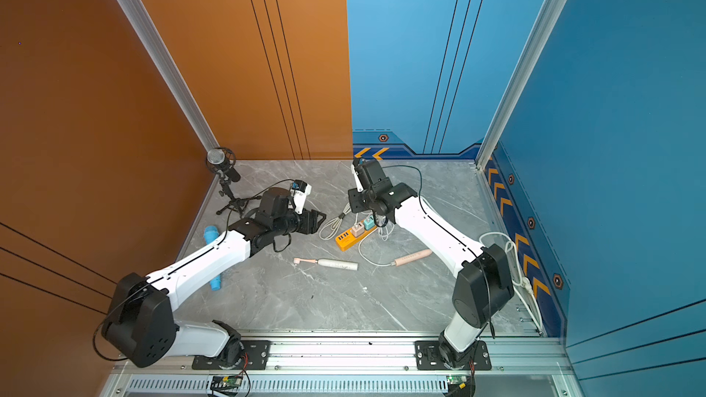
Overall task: Charge the electric toothbrush
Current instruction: Adjust the charging cable at the plug, then pick up the charging cable from the center of the board.
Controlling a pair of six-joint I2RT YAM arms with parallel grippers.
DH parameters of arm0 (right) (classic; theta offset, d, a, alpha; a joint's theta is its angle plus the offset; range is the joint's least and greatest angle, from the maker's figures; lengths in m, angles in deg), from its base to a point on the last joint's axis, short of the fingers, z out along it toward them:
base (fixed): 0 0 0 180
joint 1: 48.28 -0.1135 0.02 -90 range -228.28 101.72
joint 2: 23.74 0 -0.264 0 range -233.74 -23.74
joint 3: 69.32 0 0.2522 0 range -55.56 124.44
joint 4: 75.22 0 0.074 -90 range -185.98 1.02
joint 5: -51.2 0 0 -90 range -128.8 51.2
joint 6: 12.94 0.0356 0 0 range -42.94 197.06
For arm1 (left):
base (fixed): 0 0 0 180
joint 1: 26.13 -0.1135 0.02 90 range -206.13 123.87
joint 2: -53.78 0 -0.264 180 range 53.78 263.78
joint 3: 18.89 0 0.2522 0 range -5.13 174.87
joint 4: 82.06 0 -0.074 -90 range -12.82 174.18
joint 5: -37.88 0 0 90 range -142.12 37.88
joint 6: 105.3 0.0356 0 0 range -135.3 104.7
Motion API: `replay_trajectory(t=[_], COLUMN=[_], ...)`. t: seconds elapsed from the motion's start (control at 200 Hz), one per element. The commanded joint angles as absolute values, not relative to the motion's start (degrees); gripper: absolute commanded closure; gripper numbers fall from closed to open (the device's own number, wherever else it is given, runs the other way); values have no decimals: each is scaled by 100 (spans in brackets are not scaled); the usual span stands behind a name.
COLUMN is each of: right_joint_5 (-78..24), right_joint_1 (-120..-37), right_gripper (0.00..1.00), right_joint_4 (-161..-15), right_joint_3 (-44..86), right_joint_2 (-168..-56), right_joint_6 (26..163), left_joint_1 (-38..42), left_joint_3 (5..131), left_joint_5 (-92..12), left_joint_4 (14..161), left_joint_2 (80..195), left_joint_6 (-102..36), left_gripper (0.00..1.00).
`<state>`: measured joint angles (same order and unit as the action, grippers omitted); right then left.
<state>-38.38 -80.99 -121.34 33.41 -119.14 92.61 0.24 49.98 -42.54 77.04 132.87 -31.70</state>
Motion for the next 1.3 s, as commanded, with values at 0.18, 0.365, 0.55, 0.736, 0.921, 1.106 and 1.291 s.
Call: replay_trajectory(t=[0.18,0.365,0.55,0.736,0.921,1.106,1.291], right_joint_5=[-3588,-3504,-3246,-3291,-3341,-3856,-4095], right_joint_1=[-7092,-6854,-6874,-7051,-7125,-7131,-7144], right_gripper=[50,49,47,39,38,37,37], right_joint_4=[-13013,-13282,-13005,-12086,-11358,-11096,-10935], right_joint_3=[4913,5172,4924,4126,3772,3623,3897], right_joint_2=[-13426,-14004,-13955,-13625,-13736,-13897,-14221], right_joint_6=[10284,11748,13324,14689,15574,16129,16357], left_joint_1=[-187,-205,-213,-213,-221,-225,-222], left_joint_3=[5237,5323,5355,5336,5352,5354,5356], left_joint_5=[-4373,-4318,-4282,-4378,-4578,-4583,-4546], left_joint_4=[7478,7438,7434,7434,7408,7399,7403], left_joint_2=[13326,13435,13524,13481,13451,13454,13496], left_joint_6=[-3480,-3443,-3422,-3403,-3376,-3384,-3341], left_gripper=[33,33,34,34,33,33,33])
